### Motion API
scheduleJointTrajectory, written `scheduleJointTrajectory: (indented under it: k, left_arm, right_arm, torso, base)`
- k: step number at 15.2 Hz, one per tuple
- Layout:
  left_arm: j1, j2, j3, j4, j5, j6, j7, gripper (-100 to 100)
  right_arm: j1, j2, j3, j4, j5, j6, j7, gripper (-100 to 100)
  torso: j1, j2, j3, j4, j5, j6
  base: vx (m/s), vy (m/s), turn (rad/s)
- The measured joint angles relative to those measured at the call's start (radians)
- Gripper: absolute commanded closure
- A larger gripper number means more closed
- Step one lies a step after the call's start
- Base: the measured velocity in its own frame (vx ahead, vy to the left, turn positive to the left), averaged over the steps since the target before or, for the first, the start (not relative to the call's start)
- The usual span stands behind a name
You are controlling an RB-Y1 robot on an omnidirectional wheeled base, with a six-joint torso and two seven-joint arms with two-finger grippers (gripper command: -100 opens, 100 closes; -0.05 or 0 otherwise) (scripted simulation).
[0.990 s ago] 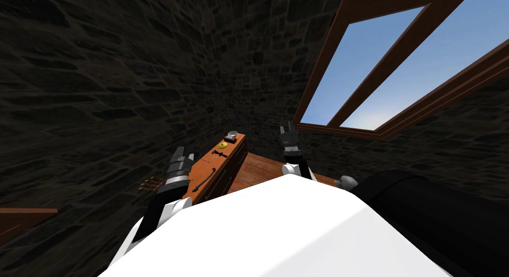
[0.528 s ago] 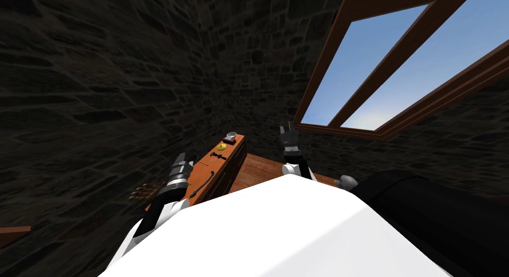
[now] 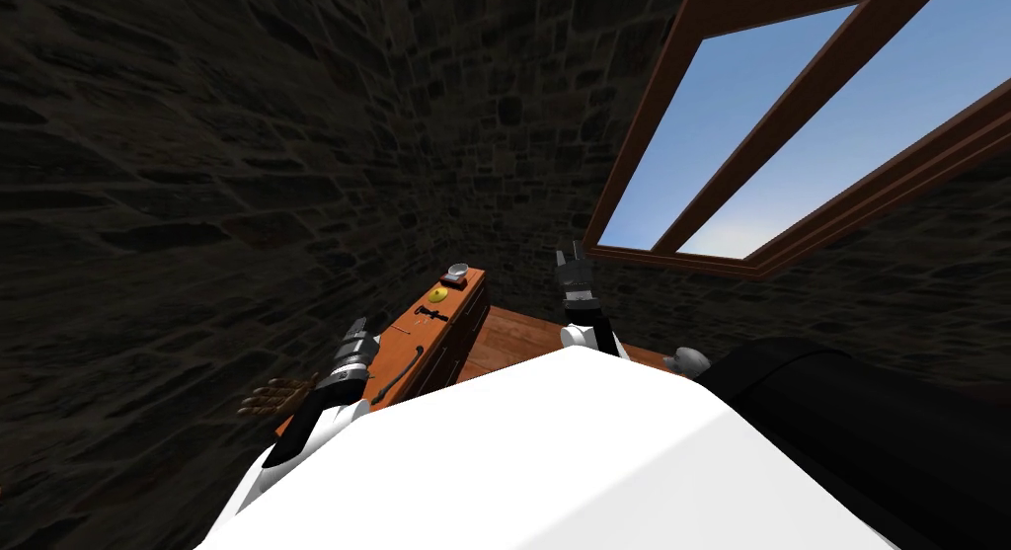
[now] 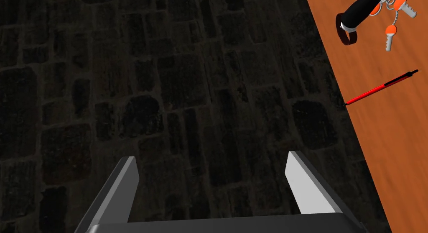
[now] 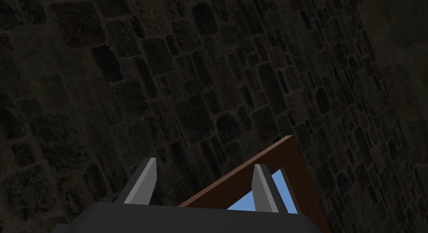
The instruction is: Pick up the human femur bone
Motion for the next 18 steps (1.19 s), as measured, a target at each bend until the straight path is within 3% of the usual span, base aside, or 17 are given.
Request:
scheduleJointTrajectory:
  k: [5,10,18]
  left_arm:
    - [0.000,-0.009,0.038,0.040,0.014,0.114,0.011,-100]
    - [-0.020,-0.010,0.074,0.133,0.031,0.198,0.024,-100]
    - [-0.021,-0.032,0.125,0.220,0.051,0.337,0.040,-100]
  right_arm:
    - [0.000,0.000,0.000,0.000,0.000,0.000,0.000,0]
    - [0.000,0.000,0.000,0.000,0.000,0.000,0.000,0]
    - [0.000,0.000,0.000,0.000,0.000,0.000,0.000,0]
  torso:
    - [0.000,-0.001,-0.001,0.000,0.000,0.000]
    - [0.000,-0.001,-0.001,0.000,0.000,0.000]
    - [0.000,-0.001,0.000,0.000,0.000,0.000]
  base:
    - [0.061,0.012,-0.039]
    - [0.055,0.010,-0.039]
    - [0.051,0.011,-0.034]
